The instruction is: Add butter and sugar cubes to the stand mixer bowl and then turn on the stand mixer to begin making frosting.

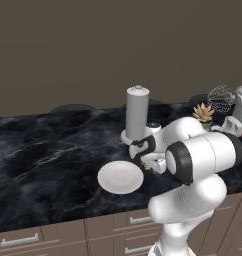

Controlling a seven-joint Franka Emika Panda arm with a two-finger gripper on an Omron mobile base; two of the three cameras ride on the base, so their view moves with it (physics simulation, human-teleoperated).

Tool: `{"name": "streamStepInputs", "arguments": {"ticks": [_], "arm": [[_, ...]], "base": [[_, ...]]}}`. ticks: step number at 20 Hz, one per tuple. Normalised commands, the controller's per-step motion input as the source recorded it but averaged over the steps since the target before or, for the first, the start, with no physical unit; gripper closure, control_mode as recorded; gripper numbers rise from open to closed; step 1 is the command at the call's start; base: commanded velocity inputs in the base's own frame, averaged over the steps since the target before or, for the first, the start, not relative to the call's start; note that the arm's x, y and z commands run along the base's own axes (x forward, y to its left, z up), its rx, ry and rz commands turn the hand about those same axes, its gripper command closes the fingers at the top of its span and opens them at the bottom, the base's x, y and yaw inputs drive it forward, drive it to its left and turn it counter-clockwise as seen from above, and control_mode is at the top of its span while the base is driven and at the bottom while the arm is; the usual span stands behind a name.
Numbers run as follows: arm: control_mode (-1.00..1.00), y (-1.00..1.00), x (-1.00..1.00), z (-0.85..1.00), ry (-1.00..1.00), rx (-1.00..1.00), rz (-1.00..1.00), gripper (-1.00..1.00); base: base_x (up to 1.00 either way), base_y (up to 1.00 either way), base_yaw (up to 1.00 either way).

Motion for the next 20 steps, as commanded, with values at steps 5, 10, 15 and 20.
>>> {"name": "streamStepInputs", "arguments": {"ticks": [5,10,15,20], "arm": [[-1.0,0.0,0.03,-0.13,0.01,0.0,0.0,1.0],[-1.0,0.0,0.0,-0.05,0.0,0.0,0.0,1.0],[-1.0,0.0,0.0,0.0,0.0,0.0,0.0,1.0],[-1.0,0.0,-0.01,0.11,0.0,0.0,0.0,1.0]], "base": [[0.0,0.0,0.0],[0.0,0.0,0.0],[0.0,0.0,0.0],[0.0,0.0,0.0]]}}
